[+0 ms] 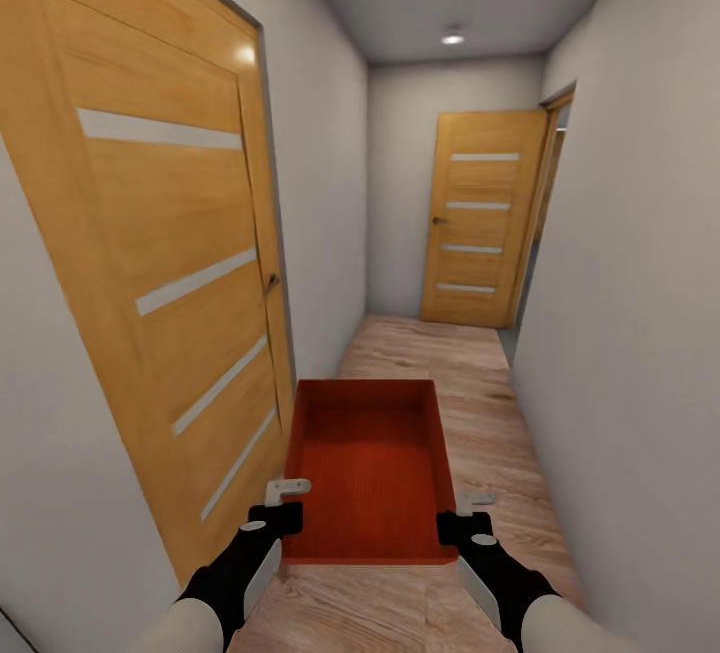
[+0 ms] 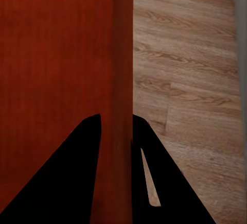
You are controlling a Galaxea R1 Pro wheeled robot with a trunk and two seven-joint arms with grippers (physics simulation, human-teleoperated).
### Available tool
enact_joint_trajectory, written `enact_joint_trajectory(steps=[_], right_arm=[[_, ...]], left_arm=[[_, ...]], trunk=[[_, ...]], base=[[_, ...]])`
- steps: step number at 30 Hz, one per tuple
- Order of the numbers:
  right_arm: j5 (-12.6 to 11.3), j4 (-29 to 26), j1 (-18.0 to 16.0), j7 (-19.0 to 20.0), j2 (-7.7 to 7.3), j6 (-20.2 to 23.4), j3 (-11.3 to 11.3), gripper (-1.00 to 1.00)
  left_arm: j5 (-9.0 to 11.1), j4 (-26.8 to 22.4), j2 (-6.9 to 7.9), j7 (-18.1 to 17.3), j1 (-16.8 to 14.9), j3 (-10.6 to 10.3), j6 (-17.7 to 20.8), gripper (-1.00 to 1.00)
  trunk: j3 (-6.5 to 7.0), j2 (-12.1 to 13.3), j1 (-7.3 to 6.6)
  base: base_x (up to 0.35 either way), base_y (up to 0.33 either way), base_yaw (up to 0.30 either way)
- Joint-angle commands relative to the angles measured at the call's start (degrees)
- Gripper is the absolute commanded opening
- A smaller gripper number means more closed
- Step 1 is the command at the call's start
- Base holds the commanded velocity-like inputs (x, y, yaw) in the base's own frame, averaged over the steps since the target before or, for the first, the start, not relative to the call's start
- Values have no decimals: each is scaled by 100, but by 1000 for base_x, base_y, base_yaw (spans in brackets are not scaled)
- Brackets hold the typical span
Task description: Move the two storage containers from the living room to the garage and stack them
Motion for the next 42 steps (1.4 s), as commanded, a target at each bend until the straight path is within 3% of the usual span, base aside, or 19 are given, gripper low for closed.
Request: enact_joint_trajectory(steps=[1, 42], right_arm=[[-112, -5, -2, 2, -5, 2, -45, -100], [-112, -5, -2, 5, 0, 19, -40, -100]], left_arm=[[-92, -29, 30, 331, -1, 212, 40, -100], [-93, -30, 29, 382, -1, 212, 40, -100]], trunk=[[-2, -4, 5], [-2, -4, 5]], base=[[323, 78, 0], [320, 50, -205]])
